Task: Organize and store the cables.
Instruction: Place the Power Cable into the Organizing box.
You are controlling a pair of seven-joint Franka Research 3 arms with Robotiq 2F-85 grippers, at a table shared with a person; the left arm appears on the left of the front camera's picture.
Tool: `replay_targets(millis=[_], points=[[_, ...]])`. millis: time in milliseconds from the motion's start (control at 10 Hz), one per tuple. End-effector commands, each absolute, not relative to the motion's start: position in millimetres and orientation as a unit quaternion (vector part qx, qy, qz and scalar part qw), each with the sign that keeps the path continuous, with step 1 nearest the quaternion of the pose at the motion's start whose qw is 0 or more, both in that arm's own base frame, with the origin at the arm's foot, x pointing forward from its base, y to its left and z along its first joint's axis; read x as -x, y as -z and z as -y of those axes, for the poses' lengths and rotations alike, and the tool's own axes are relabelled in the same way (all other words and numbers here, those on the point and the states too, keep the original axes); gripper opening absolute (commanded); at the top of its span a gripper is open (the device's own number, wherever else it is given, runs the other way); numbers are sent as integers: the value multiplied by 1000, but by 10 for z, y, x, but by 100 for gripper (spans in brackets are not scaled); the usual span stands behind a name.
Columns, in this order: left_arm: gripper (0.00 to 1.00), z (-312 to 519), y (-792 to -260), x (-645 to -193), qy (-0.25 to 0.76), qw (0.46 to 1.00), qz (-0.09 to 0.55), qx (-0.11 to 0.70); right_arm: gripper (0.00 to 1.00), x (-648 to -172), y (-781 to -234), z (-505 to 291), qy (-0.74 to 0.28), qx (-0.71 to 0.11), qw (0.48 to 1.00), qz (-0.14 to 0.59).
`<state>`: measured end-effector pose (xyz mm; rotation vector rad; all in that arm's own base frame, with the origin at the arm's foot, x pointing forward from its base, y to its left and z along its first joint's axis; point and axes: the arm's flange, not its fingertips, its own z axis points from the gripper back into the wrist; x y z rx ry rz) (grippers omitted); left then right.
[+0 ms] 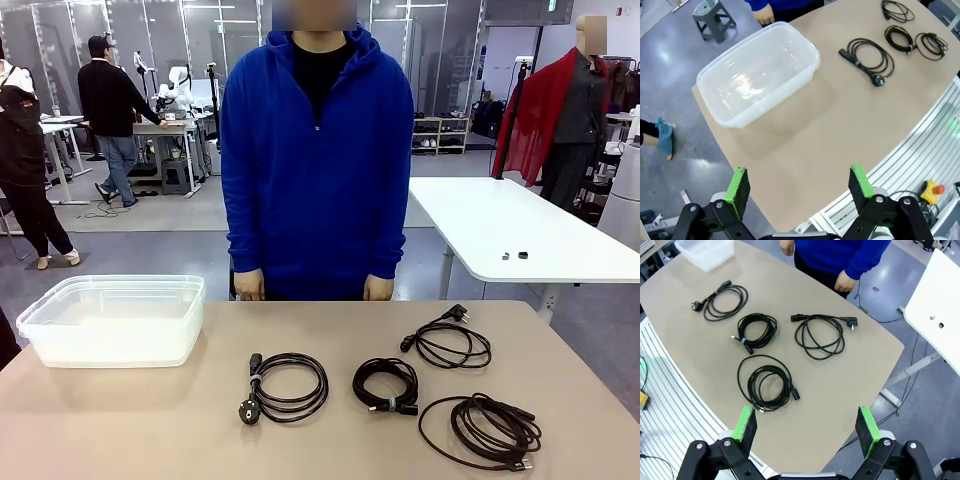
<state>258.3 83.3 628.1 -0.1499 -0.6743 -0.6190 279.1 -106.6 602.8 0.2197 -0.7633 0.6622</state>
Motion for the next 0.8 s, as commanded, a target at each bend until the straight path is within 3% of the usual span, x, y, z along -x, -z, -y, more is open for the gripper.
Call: replay_targets(millis=[0,700], points=[[100,-848,-6273,-2580,303,893,325,70,100,-2793,-6031,1072,-316,-105,869,365],[100,-848,-6273,-2580,303,893,325,70,100,-2793,-6031,1072,-316,-105,869,365]])
